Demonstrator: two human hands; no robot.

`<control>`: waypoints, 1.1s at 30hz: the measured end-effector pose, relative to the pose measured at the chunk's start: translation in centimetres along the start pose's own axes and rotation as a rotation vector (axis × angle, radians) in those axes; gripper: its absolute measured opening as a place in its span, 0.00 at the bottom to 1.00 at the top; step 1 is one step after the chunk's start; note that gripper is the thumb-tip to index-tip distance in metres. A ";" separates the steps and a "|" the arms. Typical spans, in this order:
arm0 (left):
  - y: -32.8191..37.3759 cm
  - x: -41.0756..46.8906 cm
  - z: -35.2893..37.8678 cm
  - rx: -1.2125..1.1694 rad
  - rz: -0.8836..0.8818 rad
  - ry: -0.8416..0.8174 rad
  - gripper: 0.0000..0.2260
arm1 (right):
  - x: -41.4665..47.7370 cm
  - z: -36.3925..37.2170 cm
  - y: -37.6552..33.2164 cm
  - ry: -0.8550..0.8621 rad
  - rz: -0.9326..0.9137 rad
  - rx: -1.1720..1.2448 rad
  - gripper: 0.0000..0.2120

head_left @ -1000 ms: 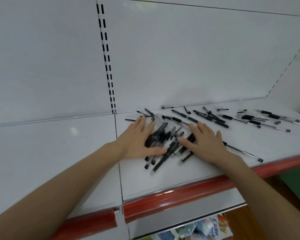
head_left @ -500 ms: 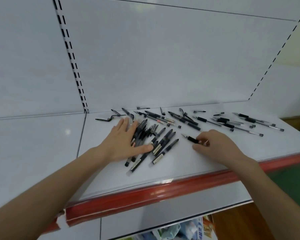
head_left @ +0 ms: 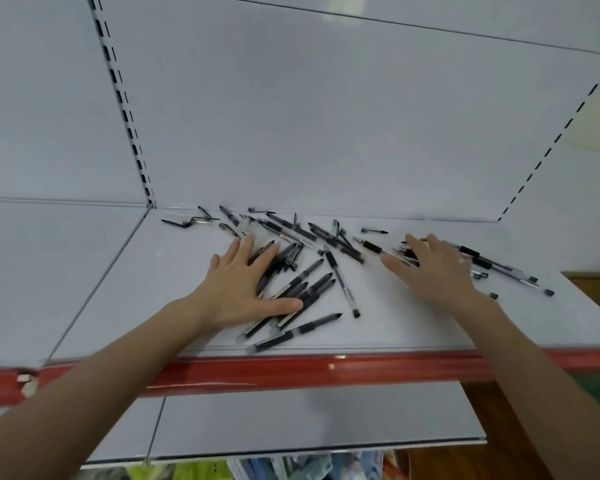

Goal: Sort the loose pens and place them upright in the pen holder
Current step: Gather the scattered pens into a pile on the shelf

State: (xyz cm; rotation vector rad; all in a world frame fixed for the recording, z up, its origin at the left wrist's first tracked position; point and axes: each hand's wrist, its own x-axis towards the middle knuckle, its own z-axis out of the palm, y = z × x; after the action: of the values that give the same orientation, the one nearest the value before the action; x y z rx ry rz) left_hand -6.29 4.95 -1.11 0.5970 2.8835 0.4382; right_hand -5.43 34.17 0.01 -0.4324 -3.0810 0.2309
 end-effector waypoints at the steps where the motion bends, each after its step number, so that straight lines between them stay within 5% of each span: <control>1: 0.8 0.2 0.2 0.009 -0.006 0.000 0.54 | 0.0 0.5 0.5 -0.056 0.011 -0.025 0.37; 8: 4.7 2.9 1.8 0.048 -0.077 0.061 0.48 | 0.0 2.0 -1.2 -0.098 -0.061 0.012 0.32; 13: 4.8 2.4 1.4 -0.007 0.032 0.069 0.47 | -0.7 1.1 0.3 0.042 -0.226 0.303 0.32; 15: 4.4 1.8 1.1 0.059 0.133 0.023 0.49 | -0.6 0.4 2.3 0.085 -0.116 0.212 0.30; 19: 4.9 2.3 1.6 0.123 0.167 -0.061 0.47 | -0.5 0.4 4.7 -0.103 0.117 0.057 0.33; 29: 10.6 5.8 3.6 0.136 0.133 0.093 0.42 | -0.9 0.3 4.7 -0.076 -0.079 0.132 0.25; 33: 10.0 5.9 3.3 0.185 0.019 0.104 0.46 | 1.2 -1.4 10.6 0.033 0.106 0.054 0.29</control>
State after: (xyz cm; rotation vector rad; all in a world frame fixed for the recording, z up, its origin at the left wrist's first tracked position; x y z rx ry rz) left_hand -7.32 16.97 -1.65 0.6481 3.0428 0.2111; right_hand -3.62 44.77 -0.16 -0.5914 -3.0148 0.3044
